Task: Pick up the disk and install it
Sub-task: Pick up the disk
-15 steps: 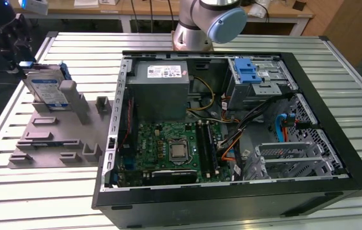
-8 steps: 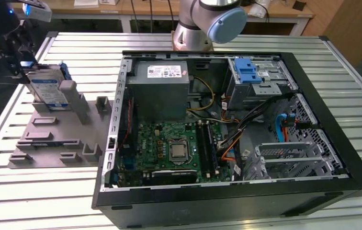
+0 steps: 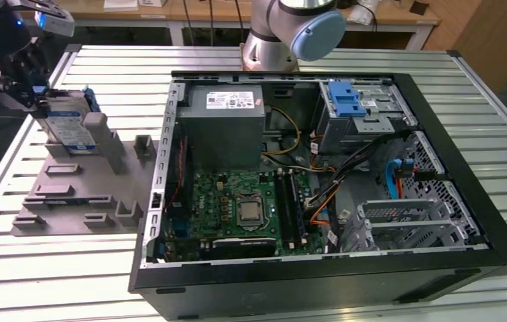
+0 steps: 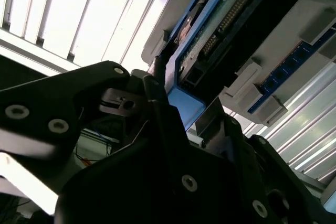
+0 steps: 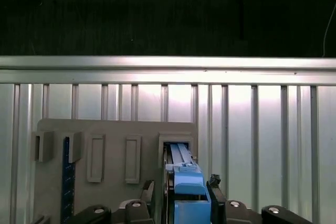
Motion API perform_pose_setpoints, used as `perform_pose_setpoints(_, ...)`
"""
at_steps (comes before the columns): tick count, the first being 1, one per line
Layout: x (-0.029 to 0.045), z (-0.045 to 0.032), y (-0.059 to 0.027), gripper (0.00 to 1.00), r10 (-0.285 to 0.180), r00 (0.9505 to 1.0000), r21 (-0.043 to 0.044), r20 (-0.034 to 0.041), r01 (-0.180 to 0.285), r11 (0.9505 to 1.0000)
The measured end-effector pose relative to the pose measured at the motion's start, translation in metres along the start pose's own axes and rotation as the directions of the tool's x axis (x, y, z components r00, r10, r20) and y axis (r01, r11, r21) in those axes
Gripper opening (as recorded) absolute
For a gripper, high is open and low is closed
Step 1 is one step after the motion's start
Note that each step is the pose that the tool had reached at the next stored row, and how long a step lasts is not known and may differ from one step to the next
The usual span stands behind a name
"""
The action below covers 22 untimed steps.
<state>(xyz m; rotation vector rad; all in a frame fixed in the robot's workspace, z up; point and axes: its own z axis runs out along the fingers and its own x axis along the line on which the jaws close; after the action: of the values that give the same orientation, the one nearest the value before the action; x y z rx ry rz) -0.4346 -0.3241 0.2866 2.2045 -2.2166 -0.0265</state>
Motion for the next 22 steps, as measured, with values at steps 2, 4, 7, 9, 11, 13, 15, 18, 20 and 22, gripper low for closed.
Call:
perform_pose_setpoints(2, 0.0, 0.0001, 0.0, 0.45, 0.0, 1.0, 0.0001, 0.0, 0.0, 1.0)
perform_pose_setpoints(4, 0.0, 0.0001, 0.0, 0.39, 0.0, 1.0, 0.0003, 0.0, 0.0, 1.0)
perform_pose_setpoints(7, 0.0, 0.0001, 0.0, 0.36, 0.0, 1.0, 0.0005, 0.0002, 0.0, 1.0)
perform_pose_setpoints(9, 0.0, -0.0009, 0.0, 0.36, 0.0, 1.0, 0.0004, 0.0002, 0.0, 1.0)
perform_pose_setpoints(11, 0.0, -0.0029, 0.0001, 0.36, 0.0, 1.0, 0.0005, 0.0002, 0.0, 1.0)
perform_pose_setpoints(13, 0.0, -0.005, 0.0001, 0.36, 0.0, 1.0, 0.0003, 0.0001, 0.0, 1.0)
perform_pose_setpoints(15, 0.0, -0.0068, 0.0002, 0.36, 0.0, 1.0, 0.0003, 0.0001, 0.0, 1.0)
perform_pose_setpoints(18, -0.0001, -0.0074, 0.0002, 0.36, 0.0, 1.0, 0.0008, 0.0003, 0.0, 1.0)
perform_pose_setpoints(20, 0.0, -0.0086, 0.0002, 0.36, 0.0, 1.0, 0.0002, 0.0, 0.0, 1.0)
perform_pose_setpoints(22, 0.0, -0.0096, 0.0002, 0.36, 0.001, 1.0, 0.0003, 0.0001, -0.001, 1.0)
